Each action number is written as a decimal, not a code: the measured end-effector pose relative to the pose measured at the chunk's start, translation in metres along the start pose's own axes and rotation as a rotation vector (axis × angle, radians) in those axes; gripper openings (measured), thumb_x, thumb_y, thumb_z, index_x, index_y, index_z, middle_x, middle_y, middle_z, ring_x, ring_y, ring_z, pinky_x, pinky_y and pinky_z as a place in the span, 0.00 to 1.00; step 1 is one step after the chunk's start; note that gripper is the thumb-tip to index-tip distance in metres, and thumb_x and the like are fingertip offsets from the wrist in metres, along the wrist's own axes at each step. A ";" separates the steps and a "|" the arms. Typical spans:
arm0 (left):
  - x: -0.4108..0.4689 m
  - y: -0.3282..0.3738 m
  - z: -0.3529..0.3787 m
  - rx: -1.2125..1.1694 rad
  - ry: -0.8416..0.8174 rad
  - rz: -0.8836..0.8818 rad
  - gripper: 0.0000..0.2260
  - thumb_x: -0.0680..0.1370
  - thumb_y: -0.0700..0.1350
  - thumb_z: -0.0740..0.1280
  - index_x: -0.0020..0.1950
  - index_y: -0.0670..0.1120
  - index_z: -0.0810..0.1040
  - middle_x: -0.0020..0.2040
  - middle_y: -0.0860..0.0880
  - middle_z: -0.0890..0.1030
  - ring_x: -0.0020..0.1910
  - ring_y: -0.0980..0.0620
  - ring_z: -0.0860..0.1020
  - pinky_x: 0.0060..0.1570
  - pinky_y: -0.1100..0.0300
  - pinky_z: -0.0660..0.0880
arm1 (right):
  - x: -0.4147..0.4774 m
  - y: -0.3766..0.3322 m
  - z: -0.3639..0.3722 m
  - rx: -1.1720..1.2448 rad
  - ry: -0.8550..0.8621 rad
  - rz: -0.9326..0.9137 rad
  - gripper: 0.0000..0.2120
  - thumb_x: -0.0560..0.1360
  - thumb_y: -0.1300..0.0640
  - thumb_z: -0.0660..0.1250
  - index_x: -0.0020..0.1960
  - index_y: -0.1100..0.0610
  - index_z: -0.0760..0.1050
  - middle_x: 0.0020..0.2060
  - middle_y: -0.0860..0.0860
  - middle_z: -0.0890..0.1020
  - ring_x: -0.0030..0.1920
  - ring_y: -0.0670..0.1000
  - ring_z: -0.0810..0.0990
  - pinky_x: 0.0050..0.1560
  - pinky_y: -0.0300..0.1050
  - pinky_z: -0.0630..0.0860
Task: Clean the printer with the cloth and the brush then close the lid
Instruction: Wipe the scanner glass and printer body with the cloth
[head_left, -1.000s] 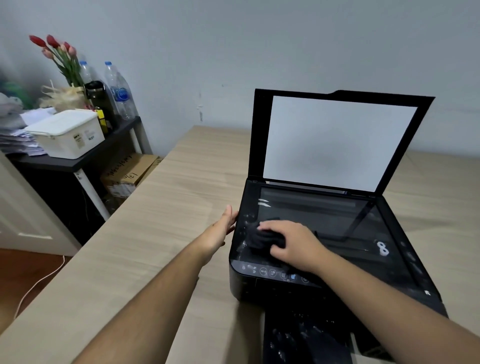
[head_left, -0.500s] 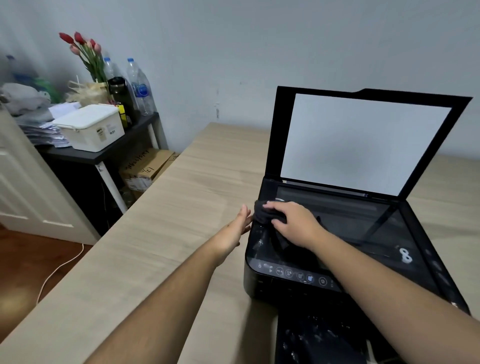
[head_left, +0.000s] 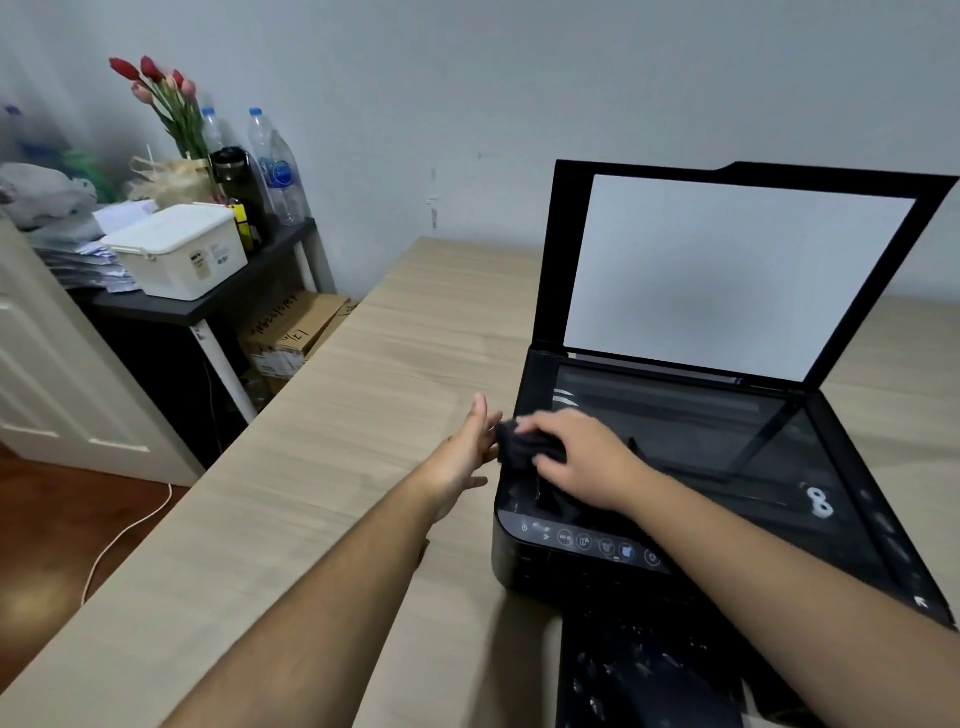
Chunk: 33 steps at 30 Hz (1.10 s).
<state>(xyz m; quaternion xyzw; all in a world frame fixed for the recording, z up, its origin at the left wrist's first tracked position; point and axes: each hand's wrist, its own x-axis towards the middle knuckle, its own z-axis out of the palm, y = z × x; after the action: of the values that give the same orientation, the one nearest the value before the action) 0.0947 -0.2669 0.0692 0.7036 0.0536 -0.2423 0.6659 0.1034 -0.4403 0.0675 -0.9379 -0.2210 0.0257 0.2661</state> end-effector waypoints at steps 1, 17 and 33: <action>0.001 0.000 -0.001 -0.002 0.002 -0.002 0.31 0.78 0.66 0.39 0.76 0.53 0.58 0.74 0.56 0.65 0.73 0.53 0.63 0.69 0.48 0.59 | -0.014 -0.002 -0.004 0.036 -0.046 -0.043 0.18 0.68 0.58 0.66 0.57 0.48 0.75 0.58 0.47 0.79 0.58 0.48 0.75 0.62 0.44 0.70; 0.000 0.003 -0.003 -0.141 -0.030 -0.028 0.35 0.77 0.67 0.37 0.77 0.50 0.56 0.75 0.53 0.65 0.74 0.51 0.63 0.72 0.43 0.57 | -0.028 -0.002 -0.022 0.197 -0.099 0.037 0.16 0.66 0.65 0.67 0.50 0.52 0.81 0.50 0.46 0.84 0.53 0.43 0.80 0.56 0.35 0.72; -0.004 0.001 -0.002 -0.162 -0.055 -0.035 0.36 0.76 0.68 0.38 0.77 0.49 0.57 0.75 0.54 0.64 0.74 0.54 0.62 0.68 0.46 0.61 | -0.021 0.003 -0.020 -0.005 0.044 0.109 0.18 0.70 0.61 0.65 0.59 0.50 0.76 0.56 0.50 0.81 0.57 0.51 0.77 0.60 0.44 0.71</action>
<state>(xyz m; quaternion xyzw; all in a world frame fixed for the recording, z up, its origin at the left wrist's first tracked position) 0.0926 -0.2640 0.0718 0.6395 0.0668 -0.2679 0.7175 0.0889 -0.4613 0.0819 -0.9496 -0.1637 0.0190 0.2666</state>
